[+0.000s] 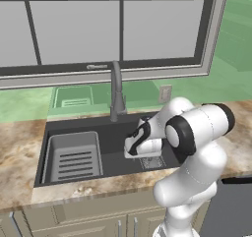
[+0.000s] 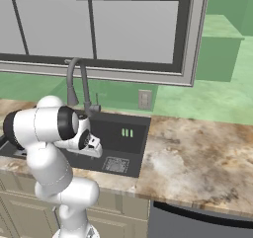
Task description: Pick up the sponge and sponge from the sink, and place them back in the cabinet, and close the cabinet doors.
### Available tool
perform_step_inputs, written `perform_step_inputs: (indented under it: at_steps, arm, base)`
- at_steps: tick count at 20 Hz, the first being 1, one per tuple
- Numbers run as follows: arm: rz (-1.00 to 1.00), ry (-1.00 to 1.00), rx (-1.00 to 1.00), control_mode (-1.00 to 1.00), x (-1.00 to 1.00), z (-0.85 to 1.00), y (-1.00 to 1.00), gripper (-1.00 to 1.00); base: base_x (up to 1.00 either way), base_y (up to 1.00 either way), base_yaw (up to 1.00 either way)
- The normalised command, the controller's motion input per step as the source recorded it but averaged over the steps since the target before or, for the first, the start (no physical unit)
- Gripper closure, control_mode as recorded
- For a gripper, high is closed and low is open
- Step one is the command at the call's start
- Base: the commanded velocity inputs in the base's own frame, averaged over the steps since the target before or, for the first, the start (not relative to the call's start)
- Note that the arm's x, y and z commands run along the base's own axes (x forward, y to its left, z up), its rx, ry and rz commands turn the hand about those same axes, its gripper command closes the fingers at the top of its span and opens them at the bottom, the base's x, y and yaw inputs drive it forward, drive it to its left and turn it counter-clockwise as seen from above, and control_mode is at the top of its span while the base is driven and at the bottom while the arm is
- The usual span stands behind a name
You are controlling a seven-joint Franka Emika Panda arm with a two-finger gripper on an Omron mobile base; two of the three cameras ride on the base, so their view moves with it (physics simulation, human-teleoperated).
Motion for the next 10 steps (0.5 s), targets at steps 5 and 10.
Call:
perform_step_inputs:
  at_steps: [5, 10]
  arm:
    - [-0.08, 0.0, 0.05, -1.0, 0.0, -0.03, 0.01, -1.0]
    - [-0.09, 0.0, 0.02, -1.0, 0.0, -0.05, 0.0, -1.0]
  base:
    - [0.0, 0.0, 0.0]
    - [0.0, 0.0, 0.0]
